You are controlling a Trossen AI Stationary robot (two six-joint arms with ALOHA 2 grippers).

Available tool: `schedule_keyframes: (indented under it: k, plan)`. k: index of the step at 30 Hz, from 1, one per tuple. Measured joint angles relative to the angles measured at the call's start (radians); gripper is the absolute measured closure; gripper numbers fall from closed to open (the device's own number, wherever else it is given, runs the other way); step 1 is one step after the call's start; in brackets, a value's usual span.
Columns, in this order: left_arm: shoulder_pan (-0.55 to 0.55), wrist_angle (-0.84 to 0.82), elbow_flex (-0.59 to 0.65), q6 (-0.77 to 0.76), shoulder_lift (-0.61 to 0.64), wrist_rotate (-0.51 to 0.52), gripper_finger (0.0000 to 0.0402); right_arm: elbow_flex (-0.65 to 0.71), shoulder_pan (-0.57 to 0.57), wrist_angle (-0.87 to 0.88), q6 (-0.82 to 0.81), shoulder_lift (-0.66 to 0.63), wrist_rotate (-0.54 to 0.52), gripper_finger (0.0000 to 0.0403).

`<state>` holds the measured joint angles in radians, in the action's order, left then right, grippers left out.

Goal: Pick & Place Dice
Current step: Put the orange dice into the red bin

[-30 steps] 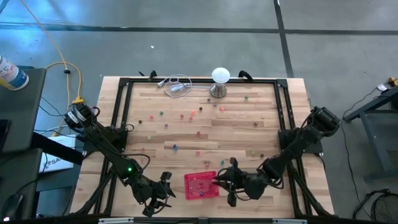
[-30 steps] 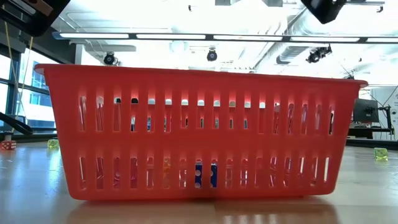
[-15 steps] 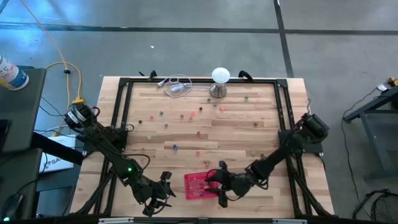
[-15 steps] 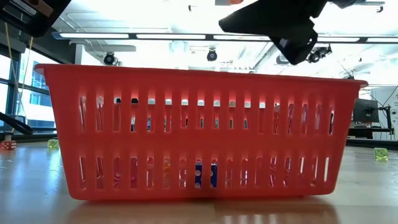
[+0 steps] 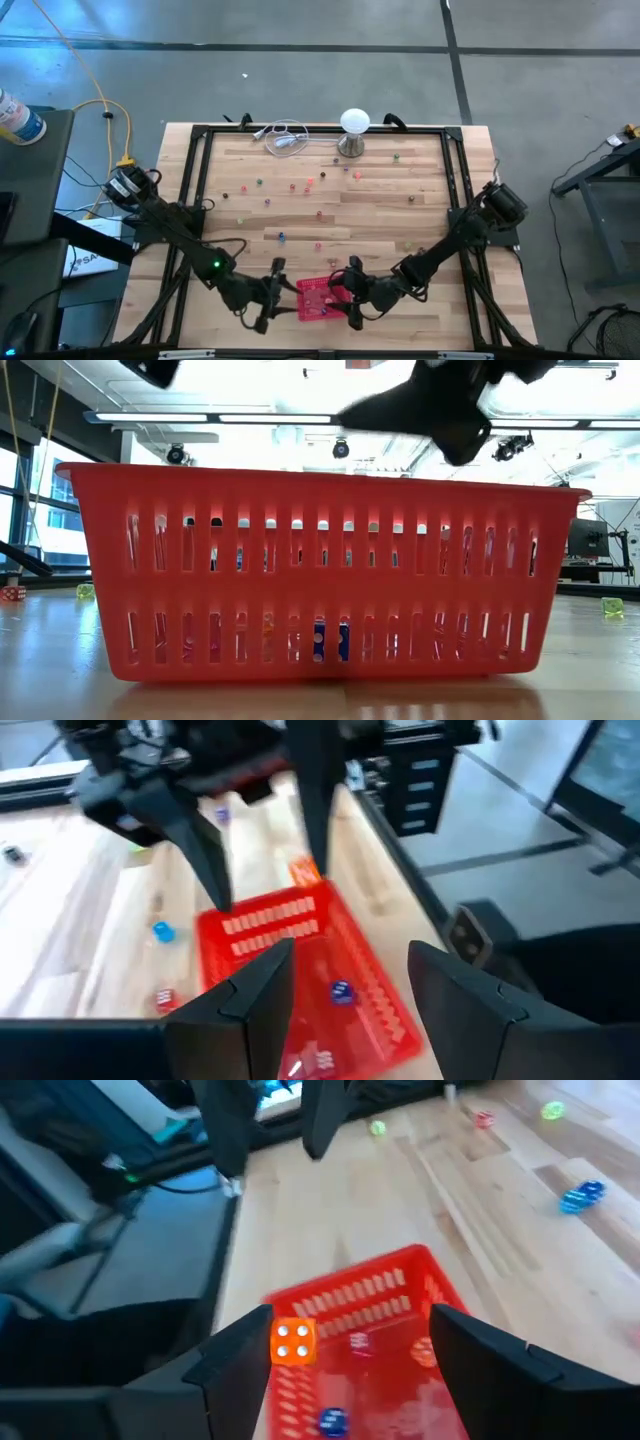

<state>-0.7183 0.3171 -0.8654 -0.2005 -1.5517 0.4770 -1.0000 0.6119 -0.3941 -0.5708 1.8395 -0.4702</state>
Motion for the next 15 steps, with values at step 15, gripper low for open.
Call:
schedule_keyframes:
  k: [15]
  plan:
    - [0.075, 0.230, 0.000, -0.024, -0.179, -0.038, 0.0213, 0.000, -0.058, -0.015, 0.026, 0.051, -0.002, 0.0149]
